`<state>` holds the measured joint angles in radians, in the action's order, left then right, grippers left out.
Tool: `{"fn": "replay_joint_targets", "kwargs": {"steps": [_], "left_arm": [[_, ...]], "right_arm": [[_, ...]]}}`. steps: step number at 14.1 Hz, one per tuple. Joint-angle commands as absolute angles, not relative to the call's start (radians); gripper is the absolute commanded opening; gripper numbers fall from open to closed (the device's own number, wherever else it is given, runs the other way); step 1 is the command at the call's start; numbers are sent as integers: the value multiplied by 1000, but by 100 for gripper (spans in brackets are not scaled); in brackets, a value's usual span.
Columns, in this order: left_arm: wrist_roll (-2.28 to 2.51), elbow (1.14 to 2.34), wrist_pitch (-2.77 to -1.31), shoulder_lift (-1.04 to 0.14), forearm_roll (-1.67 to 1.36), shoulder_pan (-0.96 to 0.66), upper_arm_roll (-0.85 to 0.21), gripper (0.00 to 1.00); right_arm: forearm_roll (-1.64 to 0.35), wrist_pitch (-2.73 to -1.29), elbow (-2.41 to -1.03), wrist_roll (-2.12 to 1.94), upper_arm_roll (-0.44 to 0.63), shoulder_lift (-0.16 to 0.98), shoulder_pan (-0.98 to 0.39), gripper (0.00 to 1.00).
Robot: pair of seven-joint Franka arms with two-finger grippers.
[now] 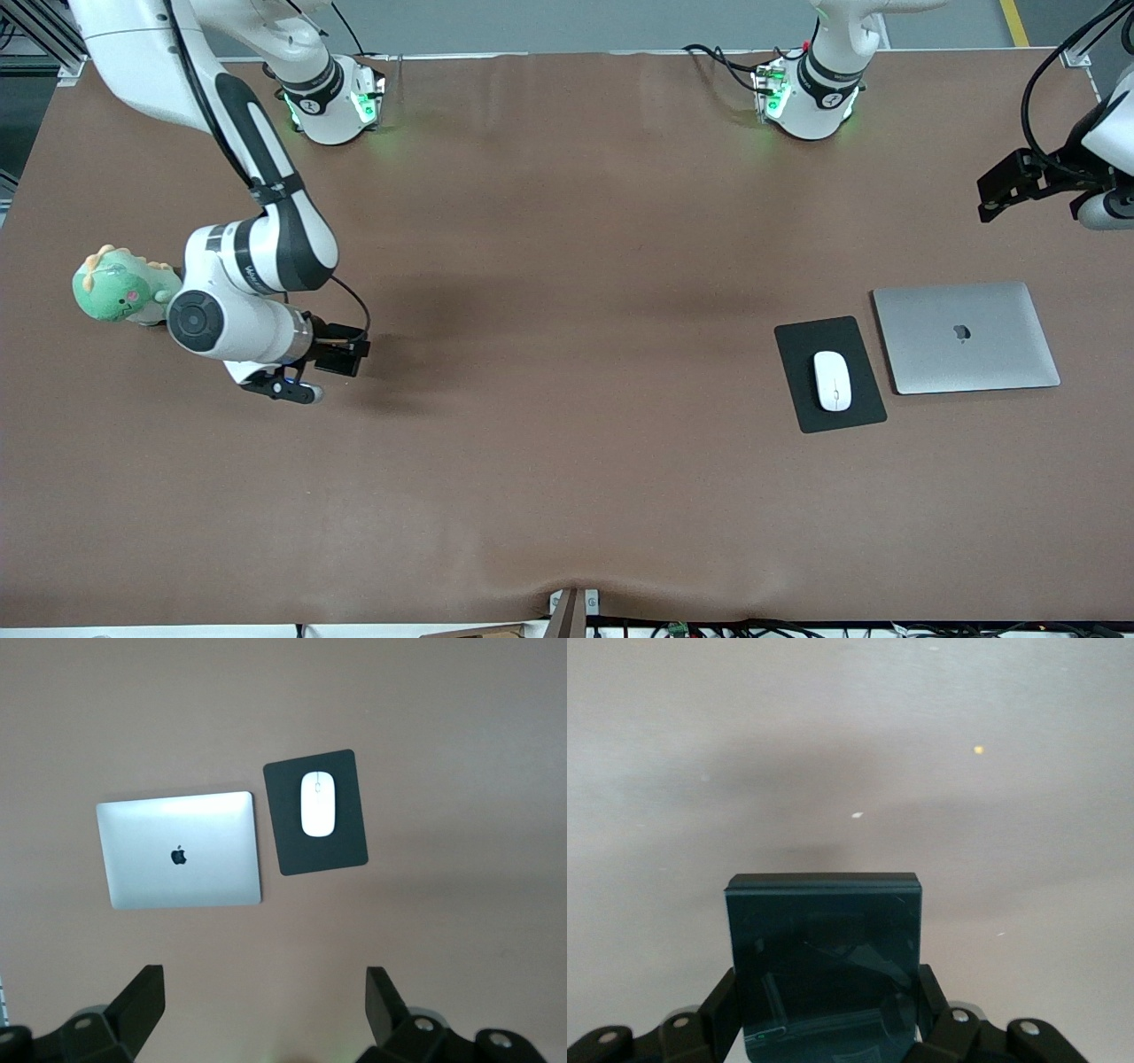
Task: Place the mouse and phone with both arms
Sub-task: 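Raise the left gripper away while the right gripper carries the phone, then lower the black phone beside the plush toy and open the right gripper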
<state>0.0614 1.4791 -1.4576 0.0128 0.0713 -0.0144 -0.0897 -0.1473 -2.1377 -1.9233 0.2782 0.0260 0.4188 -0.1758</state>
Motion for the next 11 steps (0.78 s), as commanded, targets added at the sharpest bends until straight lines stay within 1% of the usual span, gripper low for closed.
{"fn": "replay_joint_targets", "kwargs": {"steps": [1,5,7,9,11], "left_arm": [[38,1531,-1456,61,43,-18,-74,100],[40,1534,-1459,63,43,-20,-77,100],[44,1532,-1463,61,43,-18,-77,100],[48,1526,-1463,52,41,-15,-74,100],[52,1516,-1471,29,41,-12,-75,100]], "right_arm": [[-94,-2189,-2025,246,12,350,-138,0],[-20,-2217,-2100,183,14,302,-81,0],[9,-2249,-2140,116,12,284,-10,0],[8,-2324,-2227,63,12,253,38,0],[8,-2382,-2310,49,12,219,49,0]]}}
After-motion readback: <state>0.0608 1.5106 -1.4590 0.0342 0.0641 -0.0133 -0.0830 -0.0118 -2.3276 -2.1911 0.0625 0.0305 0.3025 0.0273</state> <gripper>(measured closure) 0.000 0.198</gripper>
